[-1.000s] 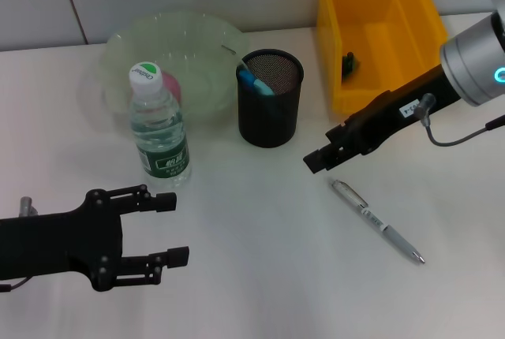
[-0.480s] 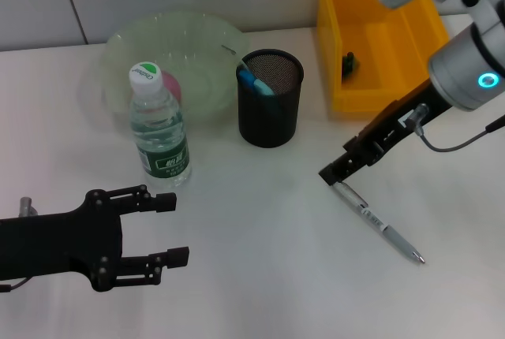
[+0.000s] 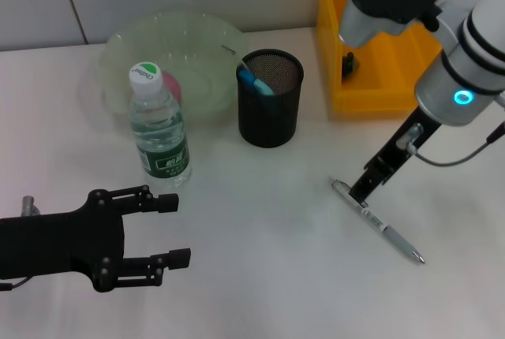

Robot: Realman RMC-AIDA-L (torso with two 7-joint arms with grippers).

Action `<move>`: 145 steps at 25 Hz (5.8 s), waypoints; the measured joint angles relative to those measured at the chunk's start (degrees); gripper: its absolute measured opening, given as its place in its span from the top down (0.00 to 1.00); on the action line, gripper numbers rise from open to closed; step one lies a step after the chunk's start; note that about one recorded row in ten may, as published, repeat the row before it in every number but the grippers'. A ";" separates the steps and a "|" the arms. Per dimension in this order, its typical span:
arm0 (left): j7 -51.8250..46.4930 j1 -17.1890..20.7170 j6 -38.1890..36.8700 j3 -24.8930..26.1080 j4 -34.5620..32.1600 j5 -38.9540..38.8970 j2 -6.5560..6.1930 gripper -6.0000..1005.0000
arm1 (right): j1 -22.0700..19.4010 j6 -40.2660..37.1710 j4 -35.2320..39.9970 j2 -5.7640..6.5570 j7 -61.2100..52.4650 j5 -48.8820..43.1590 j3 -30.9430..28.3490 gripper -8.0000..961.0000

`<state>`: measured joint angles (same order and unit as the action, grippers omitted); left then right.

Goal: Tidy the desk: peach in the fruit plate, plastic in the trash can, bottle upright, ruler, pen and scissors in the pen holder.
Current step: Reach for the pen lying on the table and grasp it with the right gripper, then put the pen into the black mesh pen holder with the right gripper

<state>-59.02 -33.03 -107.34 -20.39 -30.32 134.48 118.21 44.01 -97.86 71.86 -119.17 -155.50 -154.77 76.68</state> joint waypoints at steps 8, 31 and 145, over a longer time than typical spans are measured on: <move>0.05 -0.12 0.01 -0.53 0.00 0.12 -0.08 0.24 | 0.11 0.53 -4.51 -0.04 -1.47 -0.40 0.05 0.26; 0.14 0.16 0.03 -1.38 -0.71 0.06 -0.09 0.24 | -0.78 6.36 -9.46 -0.27 -2.54 -0.39 2.39 0.30; -0.78 0.64 -0.59 -1.41 -1.58 -0.37 -0.09 0.24 | -15.90 48.16 -12.82 -0.38 56.63 59.61 -2.97 0.88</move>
<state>-59.80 -32.39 -107.93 -21.80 -31.90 134.11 118.12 28.11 -49.70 59.04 -119.54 -98.86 -95.17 73.71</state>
